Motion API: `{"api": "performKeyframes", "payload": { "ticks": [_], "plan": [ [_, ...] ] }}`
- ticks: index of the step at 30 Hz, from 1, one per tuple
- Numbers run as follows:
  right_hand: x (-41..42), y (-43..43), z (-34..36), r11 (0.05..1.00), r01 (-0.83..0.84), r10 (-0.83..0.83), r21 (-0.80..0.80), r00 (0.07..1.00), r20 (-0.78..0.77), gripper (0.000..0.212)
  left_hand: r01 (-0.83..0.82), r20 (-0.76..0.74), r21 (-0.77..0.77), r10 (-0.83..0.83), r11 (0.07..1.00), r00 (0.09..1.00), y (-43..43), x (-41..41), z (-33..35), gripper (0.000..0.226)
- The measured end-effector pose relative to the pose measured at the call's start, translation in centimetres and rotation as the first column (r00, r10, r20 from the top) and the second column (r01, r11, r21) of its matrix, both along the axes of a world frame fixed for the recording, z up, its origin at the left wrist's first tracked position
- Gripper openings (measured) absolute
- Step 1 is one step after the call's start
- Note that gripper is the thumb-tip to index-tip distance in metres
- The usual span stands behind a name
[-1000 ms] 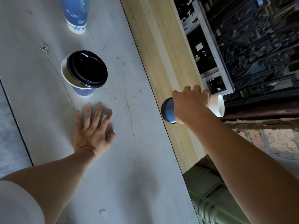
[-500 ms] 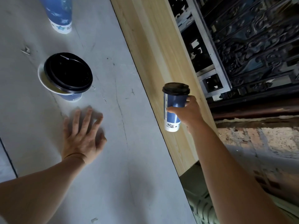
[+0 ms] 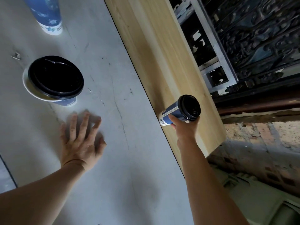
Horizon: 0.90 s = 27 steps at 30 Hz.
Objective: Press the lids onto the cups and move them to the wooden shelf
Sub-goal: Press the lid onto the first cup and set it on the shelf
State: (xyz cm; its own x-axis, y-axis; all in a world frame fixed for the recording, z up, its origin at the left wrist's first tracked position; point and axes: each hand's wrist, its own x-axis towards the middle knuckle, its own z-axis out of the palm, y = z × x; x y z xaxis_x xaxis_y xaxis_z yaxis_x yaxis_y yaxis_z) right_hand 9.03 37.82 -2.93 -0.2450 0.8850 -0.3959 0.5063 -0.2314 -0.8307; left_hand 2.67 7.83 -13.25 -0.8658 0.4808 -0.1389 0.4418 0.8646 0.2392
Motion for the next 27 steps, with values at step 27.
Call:
{"api": "performKeyframes", "payload": {
  "ticks": [27],
  "plan": [
    [1.7, -3.2, -2.4, 0.988, 0.148, -0.148, 0.038, 0.989, -0.010, 0.079, 0.014, 0.028, 0.004, -0.014, 1.000, 0.999, 0.0, 0.0, 0.7, 0.077]
  ]
}}
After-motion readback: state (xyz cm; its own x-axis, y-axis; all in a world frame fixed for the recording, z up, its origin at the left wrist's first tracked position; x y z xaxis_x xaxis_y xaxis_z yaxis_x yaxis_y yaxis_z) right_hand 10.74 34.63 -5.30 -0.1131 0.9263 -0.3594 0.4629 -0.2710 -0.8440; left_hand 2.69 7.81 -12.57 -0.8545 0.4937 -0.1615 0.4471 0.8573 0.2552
